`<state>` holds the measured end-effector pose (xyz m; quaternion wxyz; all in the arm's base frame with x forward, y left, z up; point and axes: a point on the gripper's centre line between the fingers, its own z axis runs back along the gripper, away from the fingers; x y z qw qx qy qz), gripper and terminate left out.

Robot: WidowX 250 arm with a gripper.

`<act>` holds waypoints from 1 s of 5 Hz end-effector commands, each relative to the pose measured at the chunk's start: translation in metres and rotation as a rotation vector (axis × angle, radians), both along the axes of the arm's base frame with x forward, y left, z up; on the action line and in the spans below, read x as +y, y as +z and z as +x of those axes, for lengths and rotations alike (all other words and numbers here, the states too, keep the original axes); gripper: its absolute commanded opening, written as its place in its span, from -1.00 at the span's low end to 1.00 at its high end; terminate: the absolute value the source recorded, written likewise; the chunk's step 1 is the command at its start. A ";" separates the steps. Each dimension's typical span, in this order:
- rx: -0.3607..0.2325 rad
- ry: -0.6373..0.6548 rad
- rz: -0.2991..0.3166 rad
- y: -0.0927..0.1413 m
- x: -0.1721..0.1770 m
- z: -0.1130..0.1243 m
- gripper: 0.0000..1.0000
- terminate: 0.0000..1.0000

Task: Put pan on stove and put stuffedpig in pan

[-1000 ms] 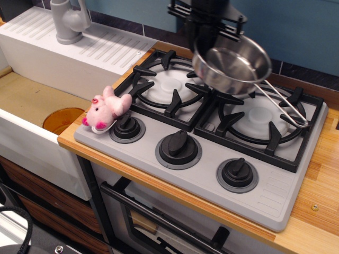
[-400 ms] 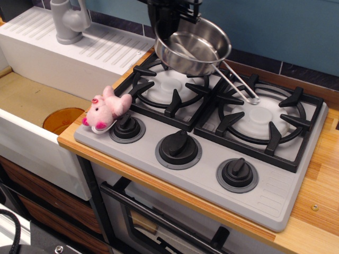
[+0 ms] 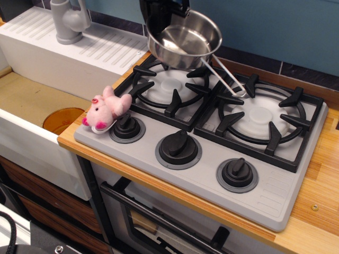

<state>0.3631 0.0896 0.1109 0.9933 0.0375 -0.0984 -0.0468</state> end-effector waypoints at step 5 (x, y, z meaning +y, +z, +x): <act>-0.102 -0.018 -0.012 -0.019 0.024 0.010 1.00 -1.00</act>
